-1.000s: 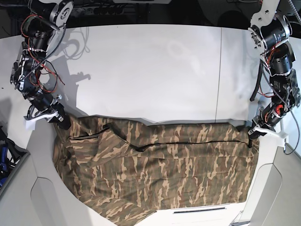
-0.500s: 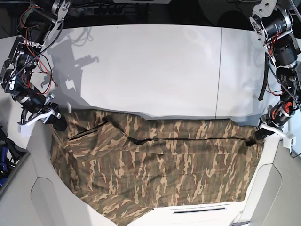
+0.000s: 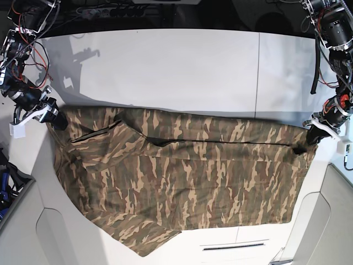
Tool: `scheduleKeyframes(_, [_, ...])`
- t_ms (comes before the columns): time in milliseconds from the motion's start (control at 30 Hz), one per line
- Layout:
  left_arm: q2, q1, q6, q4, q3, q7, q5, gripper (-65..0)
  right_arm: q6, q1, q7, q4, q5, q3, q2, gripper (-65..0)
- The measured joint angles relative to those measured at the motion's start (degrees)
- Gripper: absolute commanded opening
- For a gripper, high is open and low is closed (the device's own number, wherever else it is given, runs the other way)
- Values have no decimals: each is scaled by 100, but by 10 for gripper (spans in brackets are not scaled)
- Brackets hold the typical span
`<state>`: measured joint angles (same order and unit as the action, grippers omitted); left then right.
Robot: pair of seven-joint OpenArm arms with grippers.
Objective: Fold the T-shirt properly
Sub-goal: 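Pull the shirt further toward the robot, then open both grippers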
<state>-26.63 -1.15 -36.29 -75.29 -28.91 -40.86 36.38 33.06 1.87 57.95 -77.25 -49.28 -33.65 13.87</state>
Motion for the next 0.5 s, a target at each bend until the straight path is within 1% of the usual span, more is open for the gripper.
scheduleKeyframes(100, [13,374,-7,-214,-39,-26,37,-650,22,-114,114,-2,-286,-31,151,-650])
scheduleKeyframes(233, [46,804,-17,-407,-195,-70,70,-650,39,-332,177,-7,-367,-57,293,-650])
scheduleKeyframes(367, [44,1108,-22,-763,-437,-55,337,-650,39,-494,197,-9,-505,-63,343,-650])
scheduleKeyframes(500, [46,1550,-42,-1204,-605,-63,323,-650,48,-697,262,-22,-586,-116,374,-650])
